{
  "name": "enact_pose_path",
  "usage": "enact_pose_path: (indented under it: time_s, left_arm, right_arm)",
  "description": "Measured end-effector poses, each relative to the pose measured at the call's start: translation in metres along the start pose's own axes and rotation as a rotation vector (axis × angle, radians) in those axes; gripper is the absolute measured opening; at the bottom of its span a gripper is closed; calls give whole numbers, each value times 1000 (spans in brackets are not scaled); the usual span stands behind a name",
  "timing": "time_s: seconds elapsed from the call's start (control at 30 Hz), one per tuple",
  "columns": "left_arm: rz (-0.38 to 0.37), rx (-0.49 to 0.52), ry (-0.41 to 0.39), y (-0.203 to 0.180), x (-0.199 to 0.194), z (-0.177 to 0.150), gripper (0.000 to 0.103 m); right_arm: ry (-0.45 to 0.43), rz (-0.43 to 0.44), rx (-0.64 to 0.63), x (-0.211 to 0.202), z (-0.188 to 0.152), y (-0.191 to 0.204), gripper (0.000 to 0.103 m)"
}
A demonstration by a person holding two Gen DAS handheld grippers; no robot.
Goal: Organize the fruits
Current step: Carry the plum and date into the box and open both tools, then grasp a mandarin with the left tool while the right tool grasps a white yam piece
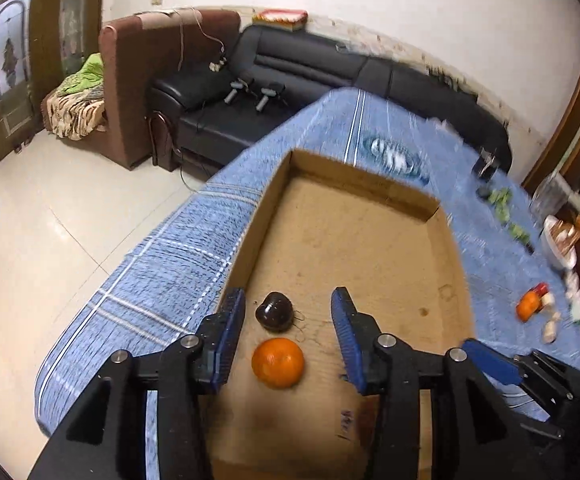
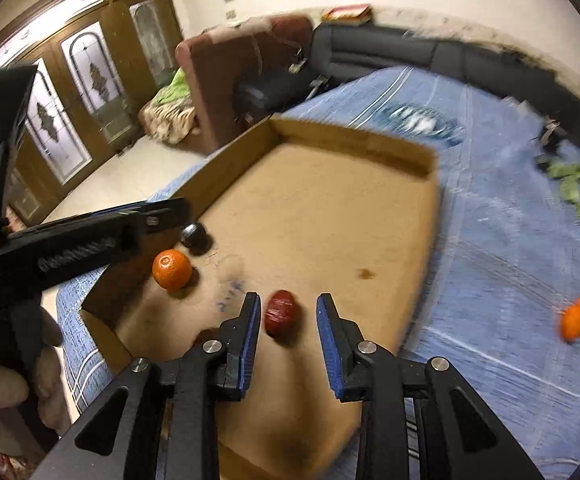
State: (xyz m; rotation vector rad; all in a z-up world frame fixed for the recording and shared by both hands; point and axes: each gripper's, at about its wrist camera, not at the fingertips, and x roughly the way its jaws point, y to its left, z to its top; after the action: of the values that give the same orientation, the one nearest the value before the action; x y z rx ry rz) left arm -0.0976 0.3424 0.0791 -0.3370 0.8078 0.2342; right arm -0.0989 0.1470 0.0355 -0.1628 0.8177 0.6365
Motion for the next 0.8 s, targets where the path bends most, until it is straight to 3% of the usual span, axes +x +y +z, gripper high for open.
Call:
enact_pose_path:
  time_s: [0.23,0.37,0.53,0.6,0.67,0.8]
  left_arm:
    - [-46,-111,-112,-6,-50,-13,53]
    - [-99,-99,-116,-35,-57,-13,54]
    - [-128,37,-127,-96,-67,4,54]
    - [-124,109,-139,-123,-67,14,63]
    - [-123,201,-140,-156,-62,23,63]
    - [-190,322,-133,-211,-47,18,64]
  right_arm:
    - [-202,-166,148,-80,-67,-15,43]
    - [-221,-201,124,-92,-91,-13,45]
    - [-274,-226,140,-116,-108,-37,46]
    - [-293,-232,167,-124,-110,-54,48]
    - [-308,-262,204,-130,-112,-76,51]
    - [-266,-286,242,-137,-111,-123,52]
